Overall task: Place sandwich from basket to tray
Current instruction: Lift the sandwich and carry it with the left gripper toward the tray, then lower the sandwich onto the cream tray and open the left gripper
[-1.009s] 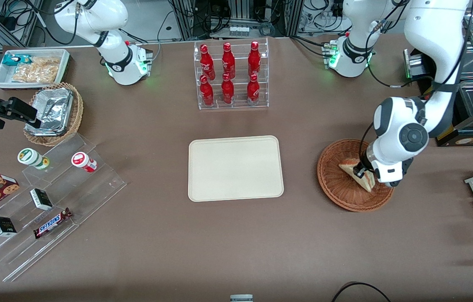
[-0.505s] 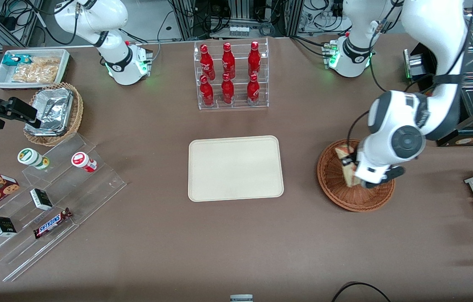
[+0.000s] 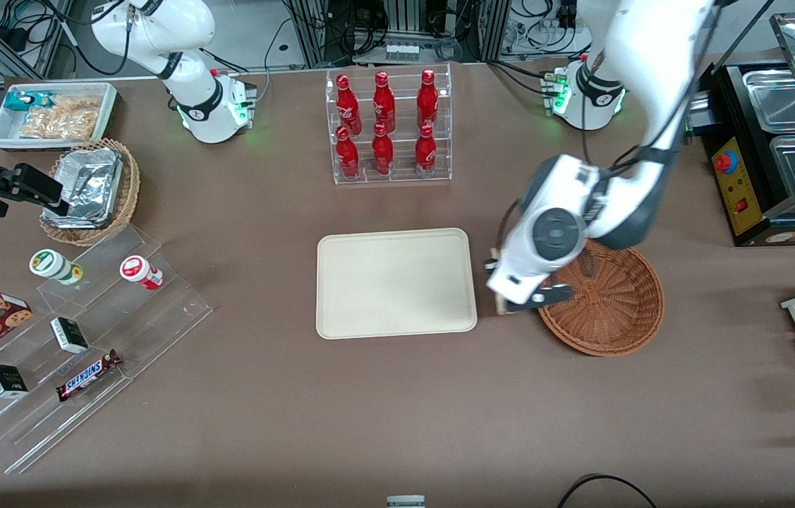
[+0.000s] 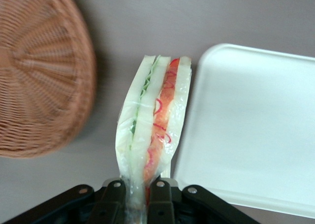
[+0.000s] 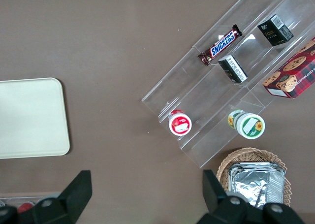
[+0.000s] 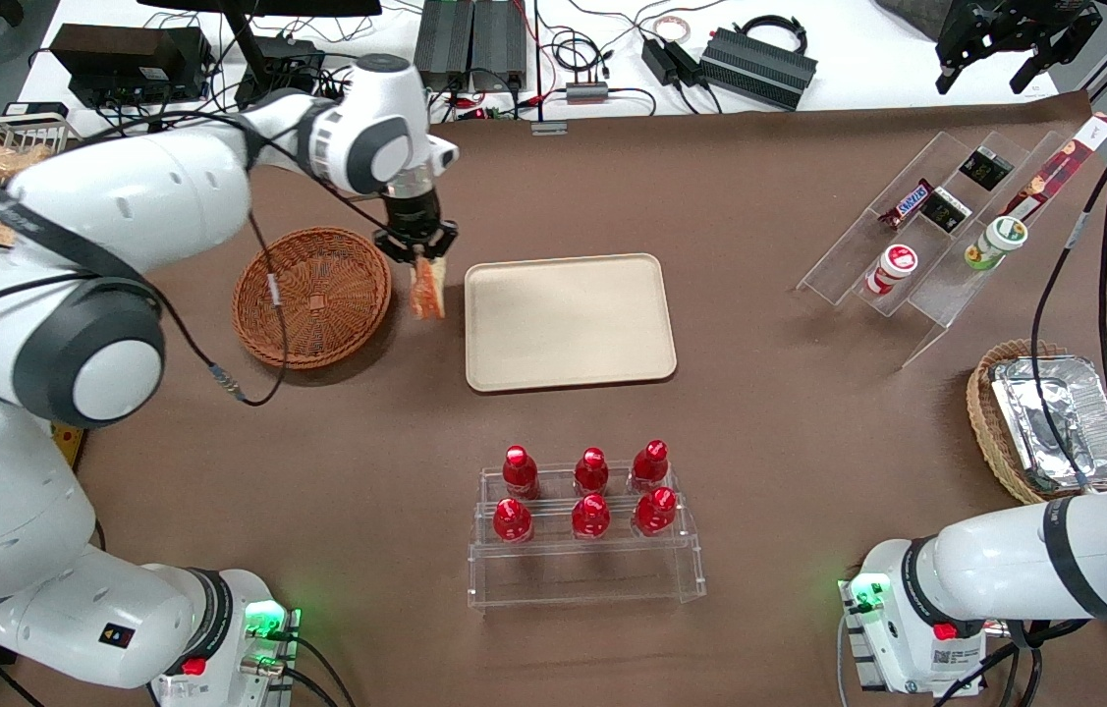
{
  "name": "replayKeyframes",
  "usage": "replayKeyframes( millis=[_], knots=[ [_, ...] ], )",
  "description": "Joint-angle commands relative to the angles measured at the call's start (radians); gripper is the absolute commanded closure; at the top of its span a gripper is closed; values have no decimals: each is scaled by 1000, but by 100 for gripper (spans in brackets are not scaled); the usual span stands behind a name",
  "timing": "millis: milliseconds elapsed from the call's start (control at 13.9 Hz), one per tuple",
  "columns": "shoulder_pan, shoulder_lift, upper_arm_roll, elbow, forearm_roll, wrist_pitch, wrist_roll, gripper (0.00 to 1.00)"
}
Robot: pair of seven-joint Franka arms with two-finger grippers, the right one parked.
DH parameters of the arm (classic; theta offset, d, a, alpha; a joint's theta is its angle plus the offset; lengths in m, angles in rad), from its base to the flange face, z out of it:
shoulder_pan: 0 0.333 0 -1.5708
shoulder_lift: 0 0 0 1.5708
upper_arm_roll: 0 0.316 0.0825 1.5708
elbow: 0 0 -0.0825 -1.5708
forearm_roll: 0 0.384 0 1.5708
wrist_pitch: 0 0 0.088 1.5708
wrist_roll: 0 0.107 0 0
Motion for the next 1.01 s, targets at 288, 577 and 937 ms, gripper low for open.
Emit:
replayKeyframes(
  millis=[288, 577, 937],
  knots=[
    [-187, 212, 11, 261, -2, 54, -221, 96],
    [-277, 265, 14, 275, 6, 160, -290, 96],
    [-314, 327, 17, 345, 19, 163, -308, 96]
  ],
)
